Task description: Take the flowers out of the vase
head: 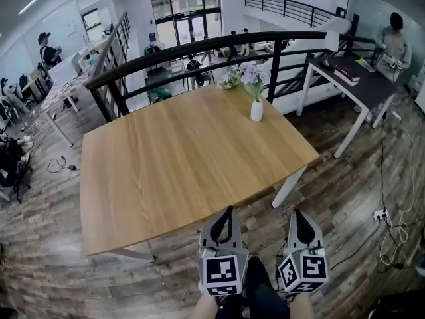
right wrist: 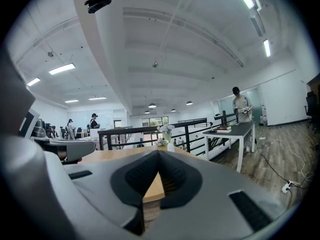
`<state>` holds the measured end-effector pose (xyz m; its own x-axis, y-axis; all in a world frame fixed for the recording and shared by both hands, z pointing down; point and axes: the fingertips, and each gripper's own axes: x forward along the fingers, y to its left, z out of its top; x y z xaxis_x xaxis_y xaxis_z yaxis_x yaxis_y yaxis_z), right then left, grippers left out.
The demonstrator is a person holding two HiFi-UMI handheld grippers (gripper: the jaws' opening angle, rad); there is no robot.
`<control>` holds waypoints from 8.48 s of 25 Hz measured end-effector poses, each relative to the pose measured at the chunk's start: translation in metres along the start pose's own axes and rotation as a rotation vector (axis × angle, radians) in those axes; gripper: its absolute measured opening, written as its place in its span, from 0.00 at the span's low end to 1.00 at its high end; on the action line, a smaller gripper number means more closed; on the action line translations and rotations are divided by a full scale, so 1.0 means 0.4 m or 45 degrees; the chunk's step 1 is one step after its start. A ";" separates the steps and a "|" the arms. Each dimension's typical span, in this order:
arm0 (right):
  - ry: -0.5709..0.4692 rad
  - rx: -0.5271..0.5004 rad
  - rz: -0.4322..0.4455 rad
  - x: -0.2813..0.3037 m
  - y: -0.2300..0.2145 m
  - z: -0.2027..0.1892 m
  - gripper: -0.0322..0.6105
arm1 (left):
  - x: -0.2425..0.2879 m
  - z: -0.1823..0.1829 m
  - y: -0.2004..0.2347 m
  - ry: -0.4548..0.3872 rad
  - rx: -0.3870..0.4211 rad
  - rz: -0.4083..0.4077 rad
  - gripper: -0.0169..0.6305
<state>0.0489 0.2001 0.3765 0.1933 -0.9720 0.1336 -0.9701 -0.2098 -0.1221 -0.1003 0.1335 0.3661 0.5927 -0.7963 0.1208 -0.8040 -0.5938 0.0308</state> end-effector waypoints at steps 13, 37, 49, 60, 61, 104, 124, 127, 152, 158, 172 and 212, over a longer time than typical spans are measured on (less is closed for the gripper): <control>-0.003 0.006 0.075 0.224 -0.089 0.058 0.06 | 0.219 0.028 0.005 0.014 -0.001 0.082 0.08; -0.028 0.035 0.154 0.524 -0.279 0.144 0.06 | 0.551 0.089 -0.041 0.014 0.013 0.162 0.08; -0.020 0.061 0.174 0.579 -0.285 0.137 0.06 | 0.583 0.088 -0.022 0.029 0.021 0.200 0.08; 0.000 0.062 0.170 0.663 -0.293 0.129 0.06 | 0.658 0.079 0.014 0.041 0.014 0.208 0.08; 0.001 0.062 0.171 0.673 -0.289 0.131 0.06 | 0.666 0.079 0.021 0.043 0.013 0.207 0.08; 0.098 0.045 0.135 1.143 -0.175 0.104 0.06 | 1.044 0.061 0.327 0.108 -0.028 0.179 0.08; 0.191 -0.003 0.163 1.252 -0.186 0.075 0.08 | 1.109 0.034 0.350 0.162 -0.062 0.248 0.08; 0.205 -0.008 0.181 1.280 -0.188 0.081 0.09 | 1.126 0.038 0.352 0.168 -0.063 0.264 0.08; 0.360 -0.010 0.300 1.476 -0.194 -0.004 0.35 | 1.221 -0.009 0.424 0.238 -0.073 0.362 0.08; 0.368 -0.017 0.309 1.504 -0.194 -0.017 0.36 | 1.234 -0.031 0.428 0.261 -0.090 0.376 0.08; 0.384 -0.048 0.358 1.556 -0.161 -0.049 0.38 | 1.240 -0.079 0.454 0.295 -0.111 0.401 0.08; 0.311 -0.199 0.316 1.589 -0.152 -0.076 0.20 | 1.214 -0.109 0.475 0.322 -0.142 0.455 0.08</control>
<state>0.2264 -0.4015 0.4989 -0.0728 -0.9333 0.3516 -0.9973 0.0661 -0.0312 0.0326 -0.3611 0.4740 0.2583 -0.8876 0.3815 -0.9644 -0.2599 0.0483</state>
